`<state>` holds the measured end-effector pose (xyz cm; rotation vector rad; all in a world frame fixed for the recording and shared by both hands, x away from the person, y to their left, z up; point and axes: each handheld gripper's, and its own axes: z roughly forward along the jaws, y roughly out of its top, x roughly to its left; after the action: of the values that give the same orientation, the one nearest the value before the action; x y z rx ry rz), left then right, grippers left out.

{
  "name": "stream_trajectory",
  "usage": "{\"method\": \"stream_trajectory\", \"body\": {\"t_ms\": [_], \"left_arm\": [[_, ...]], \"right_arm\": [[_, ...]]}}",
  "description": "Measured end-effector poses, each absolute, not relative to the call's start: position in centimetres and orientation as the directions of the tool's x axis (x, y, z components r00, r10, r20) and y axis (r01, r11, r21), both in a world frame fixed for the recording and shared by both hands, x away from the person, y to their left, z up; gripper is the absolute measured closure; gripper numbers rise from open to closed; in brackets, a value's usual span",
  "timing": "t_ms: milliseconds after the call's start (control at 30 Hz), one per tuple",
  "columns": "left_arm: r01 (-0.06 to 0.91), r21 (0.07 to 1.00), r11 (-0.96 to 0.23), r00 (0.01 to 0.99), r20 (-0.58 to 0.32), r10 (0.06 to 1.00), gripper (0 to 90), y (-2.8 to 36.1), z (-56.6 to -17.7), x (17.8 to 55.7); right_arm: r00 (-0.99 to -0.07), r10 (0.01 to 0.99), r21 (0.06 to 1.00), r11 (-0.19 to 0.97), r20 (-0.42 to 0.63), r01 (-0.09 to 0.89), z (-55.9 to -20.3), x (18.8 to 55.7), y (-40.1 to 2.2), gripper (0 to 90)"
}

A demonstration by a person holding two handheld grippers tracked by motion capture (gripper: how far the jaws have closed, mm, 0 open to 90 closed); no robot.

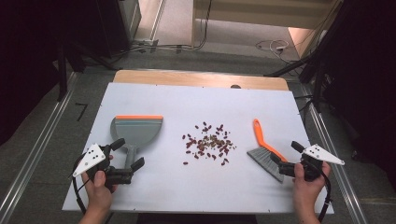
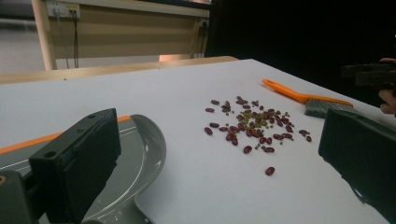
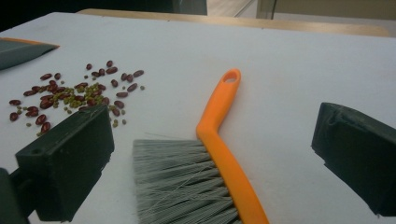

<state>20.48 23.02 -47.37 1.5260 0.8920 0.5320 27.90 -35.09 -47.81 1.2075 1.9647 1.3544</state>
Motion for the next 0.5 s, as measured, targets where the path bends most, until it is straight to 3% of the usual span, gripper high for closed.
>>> {"method": "stream_trajectory", "body": {"t_ms": [500], "left_arm": [[0.235, 0.972, 0.011, 0.598, -0.154, 0.786, 0.2, 22.9, -47.4, 20.4]], "right_arm": [[-0.557, 0.825, 0.904, 0.161, 0.098, 0.396, -45.8, 28.9, -32.8, 0.0]]}}
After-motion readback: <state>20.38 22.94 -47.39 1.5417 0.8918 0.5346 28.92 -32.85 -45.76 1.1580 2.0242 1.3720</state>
